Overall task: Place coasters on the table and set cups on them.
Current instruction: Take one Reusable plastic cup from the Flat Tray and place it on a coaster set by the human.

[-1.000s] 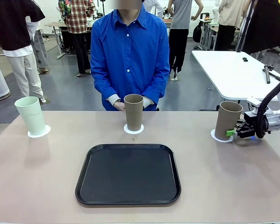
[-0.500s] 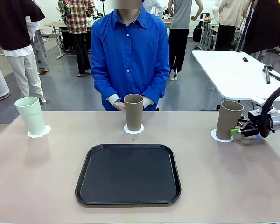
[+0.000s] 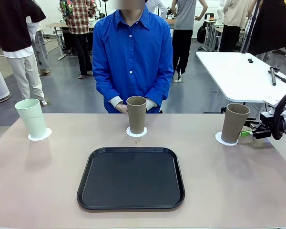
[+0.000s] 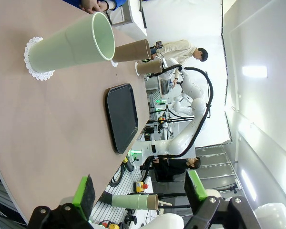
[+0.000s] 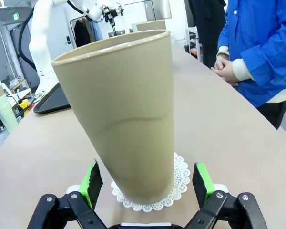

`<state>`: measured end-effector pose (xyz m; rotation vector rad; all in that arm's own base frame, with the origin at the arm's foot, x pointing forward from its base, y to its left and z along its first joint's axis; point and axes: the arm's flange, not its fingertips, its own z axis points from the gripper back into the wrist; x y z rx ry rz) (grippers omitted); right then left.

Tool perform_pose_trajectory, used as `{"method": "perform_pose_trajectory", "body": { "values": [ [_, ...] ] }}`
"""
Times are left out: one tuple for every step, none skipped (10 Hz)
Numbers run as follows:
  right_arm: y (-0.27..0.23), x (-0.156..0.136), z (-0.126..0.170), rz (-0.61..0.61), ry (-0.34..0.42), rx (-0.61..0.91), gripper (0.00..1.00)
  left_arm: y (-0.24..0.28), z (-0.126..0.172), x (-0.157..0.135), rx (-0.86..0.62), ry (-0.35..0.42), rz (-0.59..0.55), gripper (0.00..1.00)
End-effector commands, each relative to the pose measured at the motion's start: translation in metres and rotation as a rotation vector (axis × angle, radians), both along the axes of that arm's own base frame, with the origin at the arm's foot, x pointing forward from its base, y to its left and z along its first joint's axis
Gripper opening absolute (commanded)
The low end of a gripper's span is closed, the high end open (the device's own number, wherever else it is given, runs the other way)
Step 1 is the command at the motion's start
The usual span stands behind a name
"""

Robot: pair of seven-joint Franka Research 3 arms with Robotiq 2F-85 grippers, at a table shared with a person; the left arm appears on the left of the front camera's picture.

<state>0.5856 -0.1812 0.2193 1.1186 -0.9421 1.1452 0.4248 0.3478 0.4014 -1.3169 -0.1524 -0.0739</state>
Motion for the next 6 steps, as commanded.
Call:
{"method": "perform_pose_trajectory", "body": {
  "values": [
    [-0.008,0.001,0.009,0.005,0.027,-0.014,1.0,0.001,0.002,-0.001,0.005,0.004,0.002,1.0],
    [-0.011,-0.004,0.017,-0.016,0.044,-0.035,1.0,0.001,0.002,-0.001,0.005,0.004,0.002,1.0],
    [-0.01,-0.012,0.03,-0.07,0.104,-0.085,1.0,0.001,0.002,-0.001,0.005,0.004,0.002,1.0],
    [-0.01,-0.022,0.044,-0.128,0.137,-0.158,1.0,0.001,0.002,-0.001,0.005,0.004,0.002,1.0],
    [-0.008,-0.034,0.06,-0.186,0.173,-0.257,1.0,0.001,0.002,-0.001,0.005,0.004,0.002,1.0],
    [-0.003,-0.048,0.08,-0.218,0.22,-0.315,1.0,0.001,0.002,-0.001,0.005,0.004,0.002,1.0]
  ]
}}
